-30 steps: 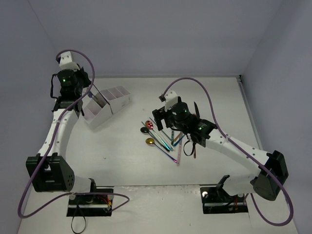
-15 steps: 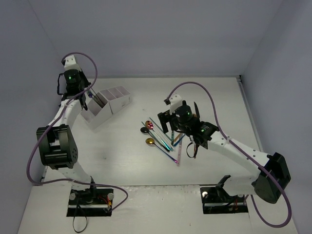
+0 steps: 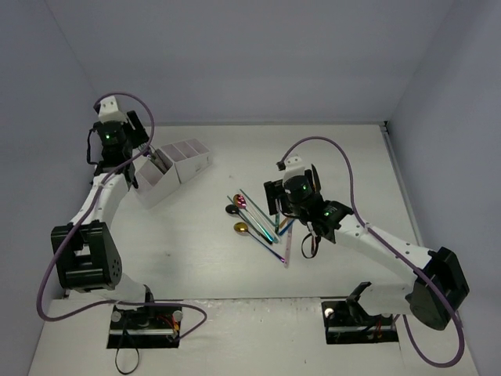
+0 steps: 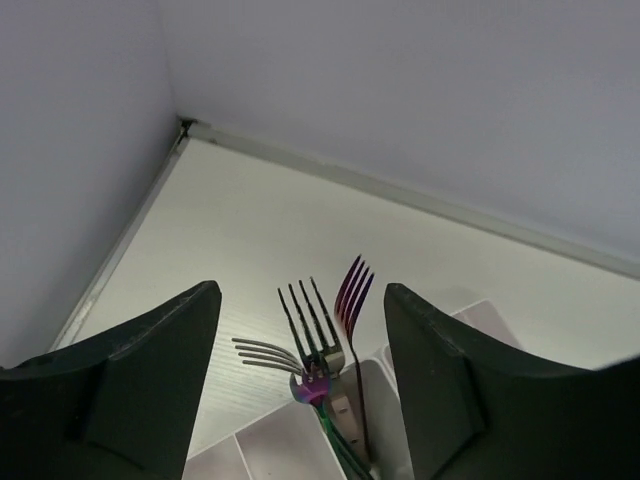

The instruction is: Sort the eating utensils into containers

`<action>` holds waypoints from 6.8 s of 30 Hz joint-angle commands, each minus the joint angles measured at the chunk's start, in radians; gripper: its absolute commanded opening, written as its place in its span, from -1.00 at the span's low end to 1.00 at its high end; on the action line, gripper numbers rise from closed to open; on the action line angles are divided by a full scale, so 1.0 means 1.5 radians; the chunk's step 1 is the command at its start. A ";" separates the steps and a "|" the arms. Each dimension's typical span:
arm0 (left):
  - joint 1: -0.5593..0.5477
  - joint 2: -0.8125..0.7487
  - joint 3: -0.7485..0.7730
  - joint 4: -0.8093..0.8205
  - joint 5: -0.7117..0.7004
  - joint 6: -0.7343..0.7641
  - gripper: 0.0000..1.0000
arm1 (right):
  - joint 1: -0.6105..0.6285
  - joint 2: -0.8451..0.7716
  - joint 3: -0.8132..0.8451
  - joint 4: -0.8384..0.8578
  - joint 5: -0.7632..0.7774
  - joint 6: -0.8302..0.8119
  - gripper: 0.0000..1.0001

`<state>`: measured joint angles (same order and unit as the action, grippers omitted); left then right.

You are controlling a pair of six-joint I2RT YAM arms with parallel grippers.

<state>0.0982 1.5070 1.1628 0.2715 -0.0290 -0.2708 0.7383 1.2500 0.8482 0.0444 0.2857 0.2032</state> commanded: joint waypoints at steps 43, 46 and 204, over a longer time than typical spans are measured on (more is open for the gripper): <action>-0.110 -0.426 -0.197 -0.501 0.281 -0.157 0.60 | -0.078 0.132 -0.077 -0.061 -0.041 0.253 0.23; -0.132 -0.427 -0.183 -0.502 0.254 -0.156 0.60 | -0.064 0.132 -0.086 -0.067 -0.044 0.260 0.21; 0.095 0.086 0.058 -0.121 -0.001 -0.092 -1.00 | 0.015 -0.056 -0.015 0.062 -0.110 -0.001 0.76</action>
<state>0.2435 1.6560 1.2333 -0.0422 -0.0657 -0.4372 0.7662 1.1706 0.8280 0.0860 0.0899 0.2005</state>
